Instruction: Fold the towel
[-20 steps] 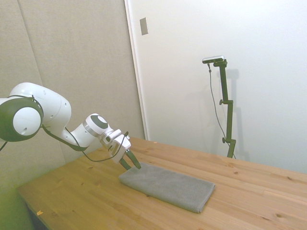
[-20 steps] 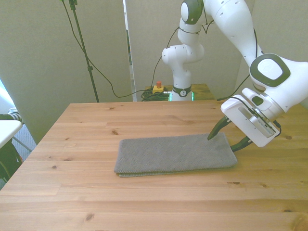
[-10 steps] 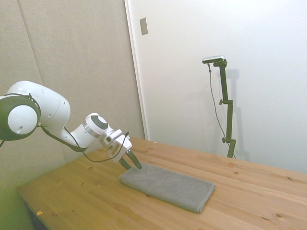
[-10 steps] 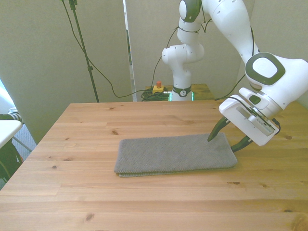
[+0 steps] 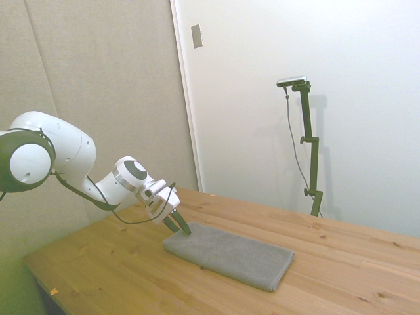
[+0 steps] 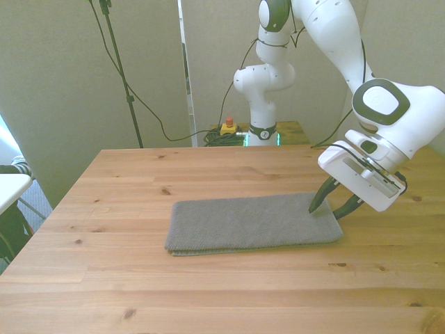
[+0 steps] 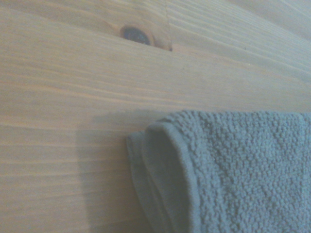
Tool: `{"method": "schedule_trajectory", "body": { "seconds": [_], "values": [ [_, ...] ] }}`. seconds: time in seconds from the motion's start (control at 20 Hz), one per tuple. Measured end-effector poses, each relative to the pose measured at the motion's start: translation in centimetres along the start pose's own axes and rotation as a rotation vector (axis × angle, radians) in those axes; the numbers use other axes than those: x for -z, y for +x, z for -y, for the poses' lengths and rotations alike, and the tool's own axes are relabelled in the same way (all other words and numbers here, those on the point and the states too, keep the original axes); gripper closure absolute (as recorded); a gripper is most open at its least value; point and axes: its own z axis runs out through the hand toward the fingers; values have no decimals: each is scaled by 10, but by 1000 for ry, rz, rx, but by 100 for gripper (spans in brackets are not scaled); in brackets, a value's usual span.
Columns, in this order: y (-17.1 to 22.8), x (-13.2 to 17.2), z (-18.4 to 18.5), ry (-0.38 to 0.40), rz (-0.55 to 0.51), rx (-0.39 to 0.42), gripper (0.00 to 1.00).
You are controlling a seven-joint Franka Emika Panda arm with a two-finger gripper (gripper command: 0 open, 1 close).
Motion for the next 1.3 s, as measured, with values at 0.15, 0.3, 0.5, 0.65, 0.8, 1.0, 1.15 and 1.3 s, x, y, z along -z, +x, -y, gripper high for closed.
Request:
{"method": "schedule_trajectory", "body": {
  "seconds": [0.15,0.3,0.5,0.65,0.8,1.0,1.15,1.3],
  "values": [
    [-2,-1,0,-1,6,4,100],
    [-4,-3,-1,-4,17,6,100],
    [-3,-4,-2,-7,25,6,100],
    [2,-3,-5,-5,37,5,100],
    [16,8,-16,15,65,3,100],
    [46,31,-44,45,84,-5,100],
    [79,37,-68,70,111,-29,100],
    [123,31,-97,102,137,-66,100]
  ]
}}
